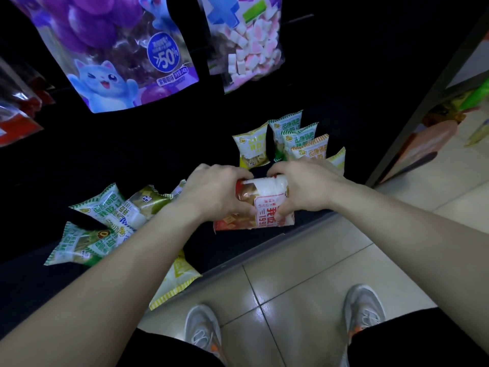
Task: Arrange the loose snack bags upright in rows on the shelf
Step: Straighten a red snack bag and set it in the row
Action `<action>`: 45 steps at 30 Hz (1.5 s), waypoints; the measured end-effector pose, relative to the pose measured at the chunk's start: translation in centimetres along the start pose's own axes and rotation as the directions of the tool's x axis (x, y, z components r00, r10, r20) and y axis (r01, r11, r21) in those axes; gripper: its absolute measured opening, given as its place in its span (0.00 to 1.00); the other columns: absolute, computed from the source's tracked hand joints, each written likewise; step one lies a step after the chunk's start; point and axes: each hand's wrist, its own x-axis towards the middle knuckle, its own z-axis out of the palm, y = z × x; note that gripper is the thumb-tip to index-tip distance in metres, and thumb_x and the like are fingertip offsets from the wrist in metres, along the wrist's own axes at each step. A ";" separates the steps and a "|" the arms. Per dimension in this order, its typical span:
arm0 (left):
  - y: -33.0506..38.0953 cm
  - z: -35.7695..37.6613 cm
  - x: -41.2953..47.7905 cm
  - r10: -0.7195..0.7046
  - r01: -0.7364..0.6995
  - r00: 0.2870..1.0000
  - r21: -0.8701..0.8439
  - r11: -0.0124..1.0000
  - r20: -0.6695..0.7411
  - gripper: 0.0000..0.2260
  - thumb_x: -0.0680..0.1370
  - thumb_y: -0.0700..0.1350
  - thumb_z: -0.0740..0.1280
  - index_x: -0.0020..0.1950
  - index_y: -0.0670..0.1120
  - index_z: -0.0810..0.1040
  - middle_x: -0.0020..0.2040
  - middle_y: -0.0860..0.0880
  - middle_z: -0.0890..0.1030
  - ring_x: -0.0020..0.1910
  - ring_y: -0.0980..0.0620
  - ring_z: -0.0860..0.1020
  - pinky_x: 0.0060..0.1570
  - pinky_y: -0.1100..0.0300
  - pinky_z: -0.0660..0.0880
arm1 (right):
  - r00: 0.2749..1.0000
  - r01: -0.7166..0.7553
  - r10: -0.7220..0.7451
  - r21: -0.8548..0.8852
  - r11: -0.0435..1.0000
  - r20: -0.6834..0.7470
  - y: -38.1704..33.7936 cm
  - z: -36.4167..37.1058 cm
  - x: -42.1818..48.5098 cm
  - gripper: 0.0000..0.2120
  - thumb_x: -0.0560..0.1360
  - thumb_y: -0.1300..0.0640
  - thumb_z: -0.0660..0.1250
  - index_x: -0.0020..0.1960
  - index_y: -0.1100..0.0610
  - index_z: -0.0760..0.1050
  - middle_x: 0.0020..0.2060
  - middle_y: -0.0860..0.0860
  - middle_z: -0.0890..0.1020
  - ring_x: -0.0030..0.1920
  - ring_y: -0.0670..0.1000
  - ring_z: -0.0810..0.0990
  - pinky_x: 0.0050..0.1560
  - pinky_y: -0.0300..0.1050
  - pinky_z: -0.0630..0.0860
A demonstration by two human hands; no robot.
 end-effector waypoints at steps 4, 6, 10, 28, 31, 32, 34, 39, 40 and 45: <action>-1.1 0.3 0.2 -0.089 0.077 0.995 -0.218 0.973 -0.046 0.25 0.66 0.63 0.76 0.60 0.59 0.77 0.51 0.58 0.81 0.51 0.54 0.79 0.51 0.53 0.76 | 0.990 -0.021 0.034 0.094 0.995 -0.134 0.5 -0.1 -0.1 0.58 0.56 0.35 0.80 0.77 0.43 0.53 0.66 0.47 0.76 0.60 0.54 0.77 0.51 0.51 0.74; -2.2 1.0 0.4 -0.168 0.137 0.985 -0.391 0.910 -0.046 0.23 0.65 0.63 0.77 0.56 0.59 0.78 0.47 0.59 0.82 0.48 0.56 0.80 0.49 0.53 0.78 | 0.980 -0.052 0.098 0.256 0.965 -0.174 1.4 -0.3 0.1 0.59 0.57 0.34 0.80 0.78 0.45 0.53 0.65 0.45 0.76 0.55 0.50 0.78 0.52 0.52 0.76; -3.2 2.0 0.5 -0.240 0.137 0.970 -0.737 0.662 -0.035 0.18 0.68 0.55 0.78 0.55 0.54 0.79 0.49 0.54 0.83 0.49 0.54 0.82 0.48 0.52 0.81 | 0.988 -0.047 0.113 0.499 0.865 -0.102 3.5 0.2 0.0 0.45 0.57 0.32 0.78 0.69 0.45 0.70 0.58 0.40 0.79 0.56 0.45 0.79 0.59 0.51 0.76; -0.7 2.9 1.1 -0.035 0.049 0.998 -0.356 0.933 0.045 0.36 0.65 0.60 0.79 0.70 0.57 0.72 0.58 0.57 0.80 0.53 0.56 0.79 0.51 0.58 0.77 | 0.997 0.069 -0.055 0.331 0.941 -0.050 2.4 1.2 0.5 0.28 0.61 0.48 0.83 0.56 0.45 0.74 0.46 0.43 0.81 0.46 0.47 0.79 0.43 0.48 0.77; -0.7 3.4 1.5 -0.105 0.104 0.994 -0.375 0.921 0.016 0.30 0.66 0.59 0.78 0.66 0.58 0.75 0.52 0.58 0.81 0.49 0.57 0.80 0.43 0.62 0.75 | 0.996 0.026 0.002 0.324 0.946 -0.085 3.0 2.0 0.6 0.40 0.62 0.44 0.81 0.69 0.40 0.66 0.50 0.42 0.79 0.48 0.47 0.78 0.47 0.49 0.78; -0.8 3.8 1.6 -0.137 0.130 0.990 -0.388 0.912 0.010 0.30 0.66 0.59 0.78 0.66 0.58 0.75 0.51 0.58 0.82 0.48 0.57 0.80 0.42 0.62 0.75 | 0.996 0.002 0.029 0.325 0.946 -0.089 3.4 2.2 0.5 0.42 0.64 0.42 0.80 0.72 0.40 0.62 0.51 0.43 0.78 0.48 0.47 0.78 0.47 0.49 0.78; -1.2 4.7 2.2 -0.195 0.182 0.981 -0.391 0.902 0.005 0.29 0.67 0.58 0.78 0.66 0.57 0.75 0.51 0.58 0.83 0.45 0.58 0.80 0.40 0.62 0.75 | 0.995 -0.055 0.080 0.319 0.946 -0.067 4.6 2.6 0.6 0.42 0.69 0.40 0.76 0.76 0.43 0.58 0.55 0.44 0.78 0.49 0.46 0.76 0.47 0.47 0.76; -2.4 7.5 6.6 -0.310 0.304 0.950 -0.303 0.903 0.029 0.30 0.69 0.60 0.76 0.68 0.55 0.73 0.53 0.54 0.83 0.44 0.54 0.79 0.38 0.58 0.75 | 0.975 -0.217 0.200 0.196 0.956 0.101 8.4 4.0 0.4 0.33 0.74 0.42 0.71 0.74 0.49 0.65 0.63 0.50 0.74 0.59 0.51 0.75 0.54 0.49 0.75; -2.7 8.4 7.9 -0.331 0.324 0.943 -0.291 0.900 0.028 0.31 0.69 0.60 0.76 0.69 0.55 0.72 0.54 0.53 0.83 0.47 0.52 0.80 0.40 0.56 0.77 | 0.967 -0.239 0.217 0.178 0.955 0.135 9.0 4.3 0.4 0.32 0.74 0.42 0.71 0.73 0.49 0.66 0.63 0.50 0.74 0.60 0.52 0.74 0.56 0.50 0.75; -3.4 12.5 14.5 -0.413 0.400 0.910 -0.304 0.864 0.025 0.32 0.69 0.60 0.76 0.71 0.55 0.72 0.57 0.50 0.83 0.52 0.48 0.81 0.46 0.52 0.80 | 0.949 -0.290 0.263 0.148 0.946 0.176 10.8 5.9 1.3 0.30 0.74 0.41 0.69 0.73 0.47 0.66 0.62 0.50 0.72 0.60 0.53 0.75 0.57 0.53 0.76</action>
